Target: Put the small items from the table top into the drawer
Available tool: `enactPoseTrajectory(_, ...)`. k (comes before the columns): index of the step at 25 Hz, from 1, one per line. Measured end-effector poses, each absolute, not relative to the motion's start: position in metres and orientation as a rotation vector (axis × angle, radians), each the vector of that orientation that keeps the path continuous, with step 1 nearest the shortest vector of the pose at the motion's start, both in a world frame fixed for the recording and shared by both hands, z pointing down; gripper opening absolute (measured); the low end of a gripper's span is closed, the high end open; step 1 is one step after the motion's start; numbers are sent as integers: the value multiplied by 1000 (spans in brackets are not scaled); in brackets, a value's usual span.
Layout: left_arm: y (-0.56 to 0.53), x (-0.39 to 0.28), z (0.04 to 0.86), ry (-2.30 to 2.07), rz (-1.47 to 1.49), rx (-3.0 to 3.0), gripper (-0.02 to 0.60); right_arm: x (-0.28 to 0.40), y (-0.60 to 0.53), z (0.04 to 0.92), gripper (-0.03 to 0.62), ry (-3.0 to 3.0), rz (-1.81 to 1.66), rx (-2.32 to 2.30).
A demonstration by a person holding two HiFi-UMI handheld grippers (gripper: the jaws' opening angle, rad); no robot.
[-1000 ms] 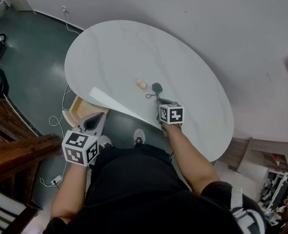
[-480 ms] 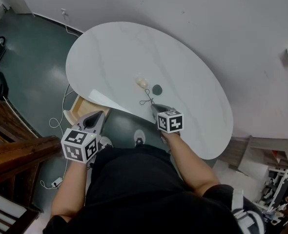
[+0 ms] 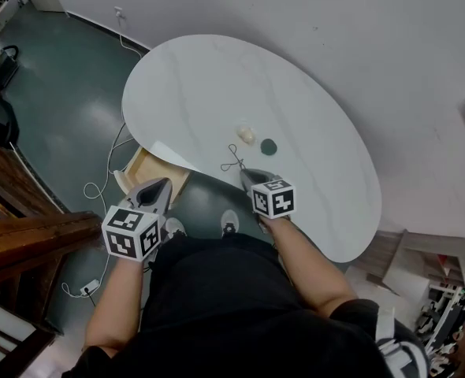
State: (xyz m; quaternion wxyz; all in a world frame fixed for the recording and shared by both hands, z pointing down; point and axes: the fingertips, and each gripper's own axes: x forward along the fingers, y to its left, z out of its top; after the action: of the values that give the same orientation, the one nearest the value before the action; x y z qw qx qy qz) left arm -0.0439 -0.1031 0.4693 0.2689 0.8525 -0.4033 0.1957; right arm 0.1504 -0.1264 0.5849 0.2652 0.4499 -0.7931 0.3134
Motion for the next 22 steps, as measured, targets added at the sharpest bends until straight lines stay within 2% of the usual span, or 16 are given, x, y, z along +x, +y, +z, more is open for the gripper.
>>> enactPoseTrajectory(22,-84,-193,489,-1369,511,2094,15,-35,-119,612,22,-2216,686,735)
